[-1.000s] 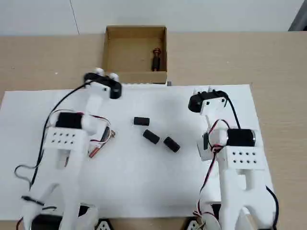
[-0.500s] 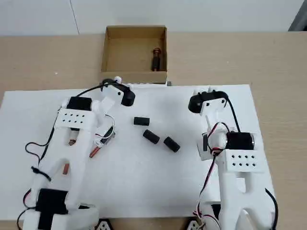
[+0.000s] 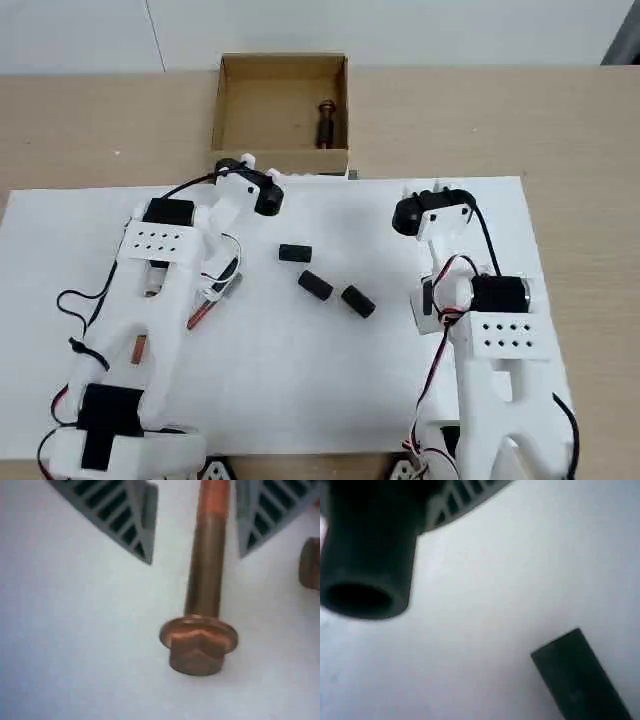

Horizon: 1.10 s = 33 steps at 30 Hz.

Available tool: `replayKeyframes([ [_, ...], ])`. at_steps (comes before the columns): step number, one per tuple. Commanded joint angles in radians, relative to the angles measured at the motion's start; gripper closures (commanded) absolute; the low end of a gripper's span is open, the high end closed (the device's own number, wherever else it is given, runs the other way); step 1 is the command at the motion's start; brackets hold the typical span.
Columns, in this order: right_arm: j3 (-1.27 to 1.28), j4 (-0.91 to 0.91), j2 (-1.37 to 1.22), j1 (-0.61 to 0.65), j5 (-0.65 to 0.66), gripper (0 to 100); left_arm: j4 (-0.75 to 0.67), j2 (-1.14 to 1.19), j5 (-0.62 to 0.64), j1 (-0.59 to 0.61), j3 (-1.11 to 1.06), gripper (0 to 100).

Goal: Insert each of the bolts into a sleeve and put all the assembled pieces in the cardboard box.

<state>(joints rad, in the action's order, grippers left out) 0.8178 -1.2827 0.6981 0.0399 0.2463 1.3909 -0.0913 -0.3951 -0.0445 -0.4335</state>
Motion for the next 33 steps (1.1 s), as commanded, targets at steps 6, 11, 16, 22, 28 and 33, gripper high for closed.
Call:
replayKeyframes([
  [6,-0.005,0.018,0.03,-0.01,-0.005,99.5,-0.054,0.094,-0.009,0.002,0.041,89],
  [11,-0.005,0.018,0.03,-0.01,-0.003,99.5,-0.109,0.124,-0.009,0.0,0.038,89],
  [16,-0.005,0.018,0.03,-0.008,-0.003,99.5,-0.135,0.186,-0.009,0.002,0.038,90],
  [22,-0.005,0.018,0.03,-0.008,-0.003,99.5,-0.15,0.238,-0.009,0.0,0.038,100],
  [28,-0.006,0.01,0.031,-0.008,-0.003,99.5,-0.144,0.233,-0.005,0.002,0.047,99],
  [33,-0.009,-0.012,0.064,-0.007,-0.012,99.5,-0.089,0.101,0.046,-0.006,0.079,99],
])
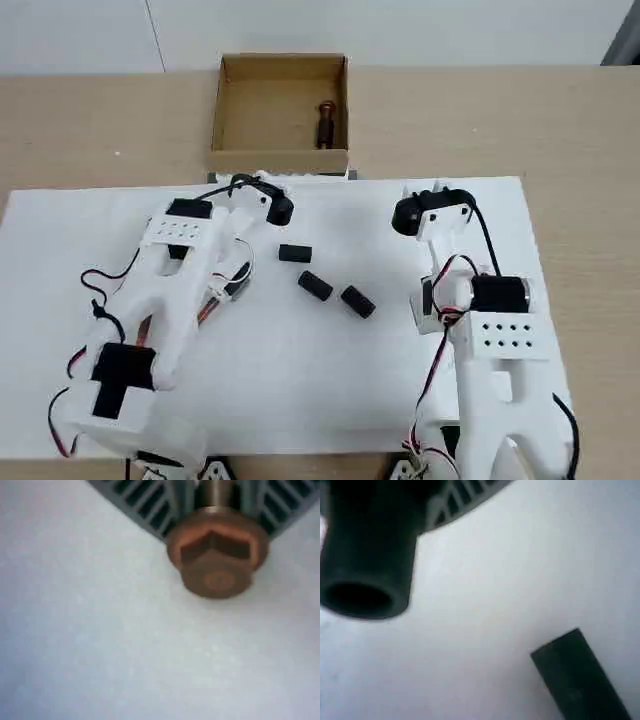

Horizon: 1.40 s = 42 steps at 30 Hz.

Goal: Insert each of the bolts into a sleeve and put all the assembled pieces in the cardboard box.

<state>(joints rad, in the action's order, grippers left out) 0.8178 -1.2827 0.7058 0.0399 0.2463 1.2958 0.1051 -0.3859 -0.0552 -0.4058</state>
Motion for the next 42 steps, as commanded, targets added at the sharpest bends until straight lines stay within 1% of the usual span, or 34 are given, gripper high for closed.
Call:
replayKeyframes([
  [1,-0.009,-0.028,0.079,-0.004,-0.012,99.5,0.014,-0.133,0.057,0.003,0.054,99],
  [5,-0.009,-0.085,0.219,-0.007,-0.012,99.5,0.025,-0.264,0.212,-0.015,0.054,99],
  [7,-0.008,-0.114,0.3,-0.008,-0.009,99.5,0.048,-0.313,0.259,-0.021,0.054,99],
  [13,-0.003,-0.143,0.524,-0.008,-0.005,99.5,0.064,-0.433,0.244,-0.034,0.051,99],
  [18,-0.003,-0.143,0.67,-0.007,-0.012,99.6,0.058,-0.586,0.247,-0.041,0.048,99],
  [23,0.015,-0.131,0.774,-0.005,-0.026,99.6,0.055,-0.795,0.269,-0.124,-0.059,100],
  [25,0.048,-0.12,0.803,-0.004,-0.083,99.6,0.011,-0.898,0.331,-0.144,-0.139,100],
  [28,0.109,-0.085,0.842,-0.002,-0.155,99.5,-0.075,-1.062,0.408,-0.141,-0.266,100],
  [34,0.232,0.01,0.934,-0.002,-0.201,99.5,-0.23,-1.355,0.431,-0.141,-0.489,100],
  [37,0.307,0.024,0.986,0.064,-0.207,99.6,-0.267,-1.468,0.433,-0.141,-0.568,100],
  [40,0.362,0.042,1.061,0.177,-0.247,99.6,-0.273,-1.564,0.434,-0.141,-0.631,100],
  [42,0.396,0.07,1.109,0.252,-0.27,99.6,-0.273,-1.623,0.471,-0.141,-0.667,100],
])
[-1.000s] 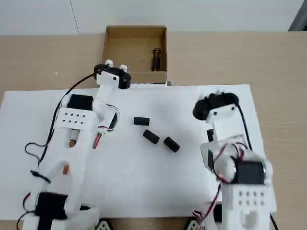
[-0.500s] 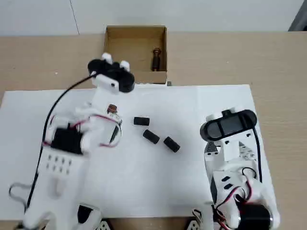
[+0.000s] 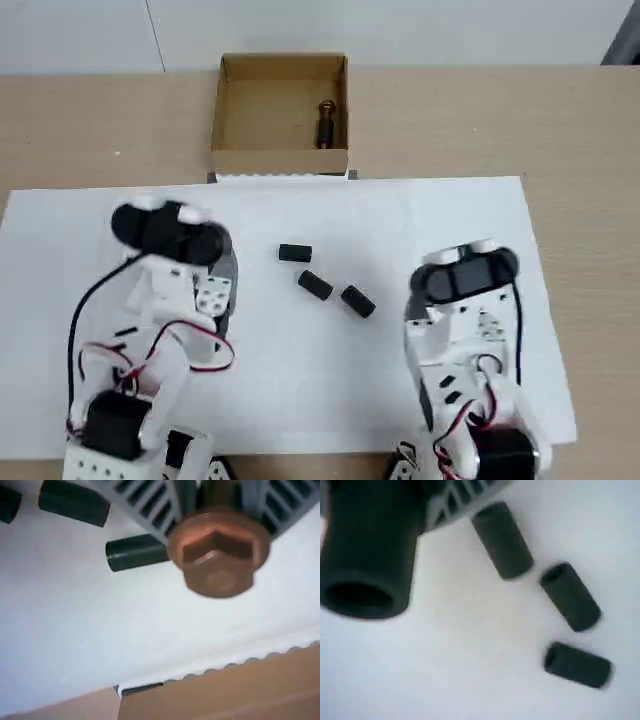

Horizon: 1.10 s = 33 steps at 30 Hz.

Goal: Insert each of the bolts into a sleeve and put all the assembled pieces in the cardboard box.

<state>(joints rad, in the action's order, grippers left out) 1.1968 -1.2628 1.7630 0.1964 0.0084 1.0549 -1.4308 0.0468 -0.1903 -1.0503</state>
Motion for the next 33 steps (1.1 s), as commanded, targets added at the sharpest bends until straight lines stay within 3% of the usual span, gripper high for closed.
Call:
replayKeyframes([
  [1,0.029,0.064,0.059,0.13,-0.037,99.6,-0.032,-0.117,0.074,-0.006,-0.036,100],
  [7,0.089,0.15,0.042,0.271,-0.037,99.6,-0.032,-0.281,0.242,-0.014,-0.122,100],
  [15,0.238,0.348,0.048,0.415,-0.034,99.6,-0.061,-0.384,0.261,-0.014,-0.246,100],
  [21,0.334,0.472,0.048,0.481,-0.031,99.6,-0.166,-0.384,0.491,-0.015,-0.249,100],
  [25,0.371,0.516,0.048,0.522,-0.029,99.6,-0.207,-0.382,0.557,-0.017,-0.251,100],
  [33,0.417,0.587,0.048,0.573,0.058,99.6,-0.21,-0.382,0.637,-0.16,-0.251,100],
])
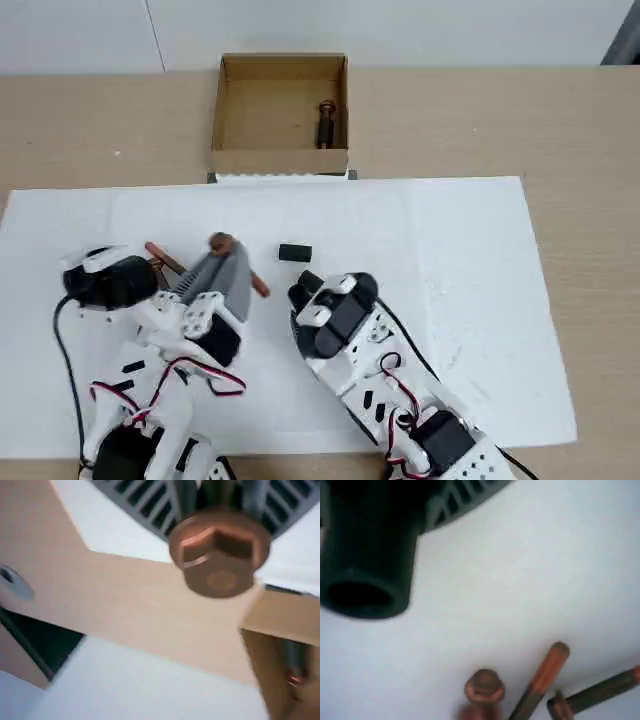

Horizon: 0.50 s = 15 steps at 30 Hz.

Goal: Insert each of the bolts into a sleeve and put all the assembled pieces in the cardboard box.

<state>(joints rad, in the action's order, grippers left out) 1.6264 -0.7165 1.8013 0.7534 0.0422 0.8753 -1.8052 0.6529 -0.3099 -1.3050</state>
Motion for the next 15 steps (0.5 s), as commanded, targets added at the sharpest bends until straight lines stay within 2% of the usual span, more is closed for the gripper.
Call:
replayKeyframes([
  [1,-0.017,0.041,0.01,0.016,0.028,99.6,-0.031,-0.008,0.032,-0.046,0.004,100],
  [8,-0.032,0.039,0.01,0.041,0.031,99.6,-0.04,-0.008,0.034,-0.051,0.004,100],
  [15,-0.04,0.041,0.01,0.077,0.063,99.6,-0.147,-0.008,0.031,-0.048,-0.058,100],
])
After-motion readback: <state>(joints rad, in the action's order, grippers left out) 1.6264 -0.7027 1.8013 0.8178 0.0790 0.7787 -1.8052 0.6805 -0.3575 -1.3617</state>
